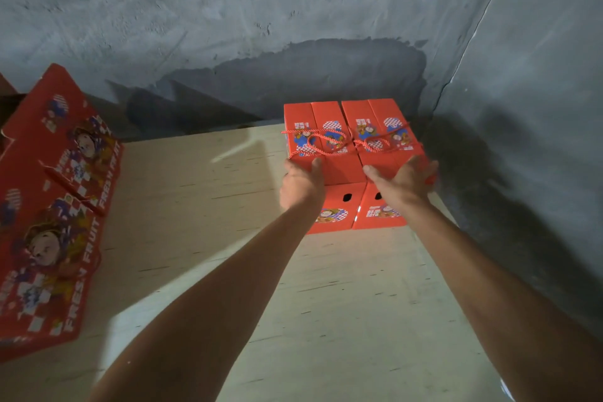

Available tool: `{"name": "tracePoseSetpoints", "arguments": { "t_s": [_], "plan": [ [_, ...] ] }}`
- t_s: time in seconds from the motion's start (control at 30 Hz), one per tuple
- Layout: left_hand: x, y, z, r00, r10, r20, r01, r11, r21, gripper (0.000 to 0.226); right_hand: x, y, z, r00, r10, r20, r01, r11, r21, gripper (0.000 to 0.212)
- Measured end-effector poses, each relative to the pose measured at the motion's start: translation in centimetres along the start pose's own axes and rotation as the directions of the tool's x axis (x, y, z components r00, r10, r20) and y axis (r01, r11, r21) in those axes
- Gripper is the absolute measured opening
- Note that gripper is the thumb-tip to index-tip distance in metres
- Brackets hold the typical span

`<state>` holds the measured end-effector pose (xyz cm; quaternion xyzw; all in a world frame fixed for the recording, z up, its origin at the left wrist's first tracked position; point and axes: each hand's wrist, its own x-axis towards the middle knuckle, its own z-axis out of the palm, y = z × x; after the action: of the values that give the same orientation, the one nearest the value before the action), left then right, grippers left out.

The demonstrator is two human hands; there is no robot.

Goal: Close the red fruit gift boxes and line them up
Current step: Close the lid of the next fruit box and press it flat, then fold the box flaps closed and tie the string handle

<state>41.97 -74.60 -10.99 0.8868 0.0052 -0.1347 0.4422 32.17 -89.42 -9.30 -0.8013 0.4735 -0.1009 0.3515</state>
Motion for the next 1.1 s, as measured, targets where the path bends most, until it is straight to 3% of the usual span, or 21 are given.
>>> {"name": "tracePoseSetpoints", "arguments": {
  "t_s": [0.3, 0.43, 0.5, 0.63, 0.77, 0.93, 1.1],
  "plan": [
    [0.6, 1.2, 1.4, 1.000, -0.004, 0.004, 0.004, 0.999, 0.034, 0.061, 2.0, 0.2, -0.9, 1.000, -0.027, 0.012, 0.028, 0.998, -0.056, 0.116],
    [0.8, 1.9, -1.1, 0.996, 0.037, 0.079, -0.051, 0.983, 0.179, 0.062, 0.8, -1.6, -2.2, 1.000, 0.015, 0.017, -0.011, 0.974, -0.228, 0.112],
    [0.7, 2.4, -3.4, 0.993, 0.088, 0.080, -0.107, 0.956, 0.272, 0.059, -0.7, -3.4, -2.3, 0.999, -0.045, 0.029, 0.051, 0.960, -0.275, 0.107],
    [-1.3, 1.8, -9.1, 0.949, 0.313, 0.040, -0.301, 0.860, 0.413, 0.048, -6.4, -7.6, -0.5, 0.949, -0.313, 0.037, 0.315, 0.942, -0.111, 0.090],
    [-4.7, -1.4, -17.1, 0.870, 0.494, 0.003, -0.421, 0.738, 0.528, 0.049, -14.3, -12.7, 2.0, 0.885, -0.462, 0.064, 0.457, 0.886, 0.081, 0.081],
    [-8.3, -7.2, -28.3, 0.841, 0.536, -0.075, -0.412, 0.724, 0.554, 0.047, -24.0, -18.8, 5.7, 0.809, -0.577, 0.112, 0.559, 0.814, 0.160, 0.079],
    [-11.2, -13.2, -37.8, 0.832, 0.505, -0.231, -0.306, 0.764, 0.568, 0.040, -31.9, -23.5, 9.8, 0.747, -0.640, 0.181, 0.605, 0.767, 0.215, 0.077]
  ]
}}
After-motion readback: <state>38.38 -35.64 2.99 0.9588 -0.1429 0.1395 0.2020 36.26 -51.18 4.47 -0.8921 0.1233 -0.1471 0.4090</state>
